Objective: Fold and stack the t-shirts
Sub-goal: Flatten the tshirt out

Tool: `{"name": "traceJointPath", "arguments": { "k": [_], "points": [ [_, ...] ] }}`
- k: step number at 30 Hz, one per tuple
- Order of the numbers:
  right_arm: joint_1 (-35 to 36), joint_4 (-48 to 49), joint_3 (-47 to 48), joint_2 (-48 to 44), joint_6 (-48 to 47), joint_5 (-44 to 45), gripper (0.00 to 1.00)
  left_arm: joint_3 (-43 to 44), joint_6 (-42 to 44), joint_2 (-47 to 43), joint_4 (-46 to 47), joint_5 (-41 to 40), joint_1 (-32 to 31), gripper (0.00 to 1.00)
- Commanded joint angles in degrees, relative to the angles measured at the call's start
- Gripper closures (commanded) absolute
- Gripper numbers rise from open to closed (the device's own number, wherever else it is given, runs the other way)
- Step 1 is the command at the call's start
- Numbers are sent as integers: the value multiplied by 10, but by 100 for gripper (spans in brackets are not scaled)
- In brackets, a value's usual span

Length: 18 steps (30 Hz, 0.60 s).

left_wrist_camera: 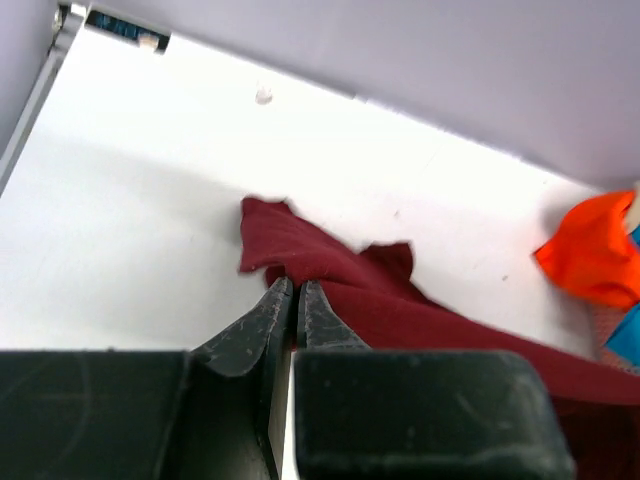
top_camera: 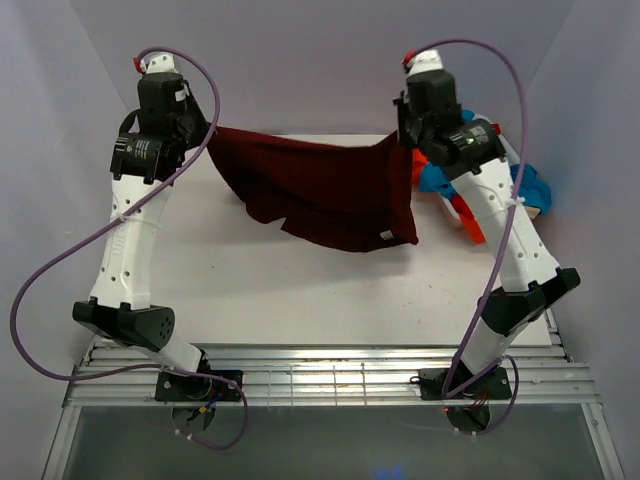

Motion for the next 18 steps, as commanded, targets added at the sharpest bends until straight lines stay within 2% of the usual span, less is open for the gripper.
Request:
{"name": "traceJointPath", "arguments": {
  "k": [1,3,5,10,13,15,18],
  "points": [
    [-49,-72,144,36,-30,33,92,60,-7,25,-31,-4,4,100],
    [-57,-77,163,29,-41,26,92,53,-20,13,-23,26,4,100],
    [-58,-70,136,3,-43,11,92,26,-23,-28,-6,54,5,100],
    [-58,0,13,-148,-47,-94,89,2,-23,-153,23,125,-3,100],
    [-57,1,18,-211,-47,-127,88,-1,-36,-200,42,197,-5,100],
    [-57,2,34,-252,-57,-163,87,32,-56,-228,44,220,-5,100],
    [-57,11,70,-289,-57,-176,92,109,-76,-221,10,268,-6,100]
  ]
}}
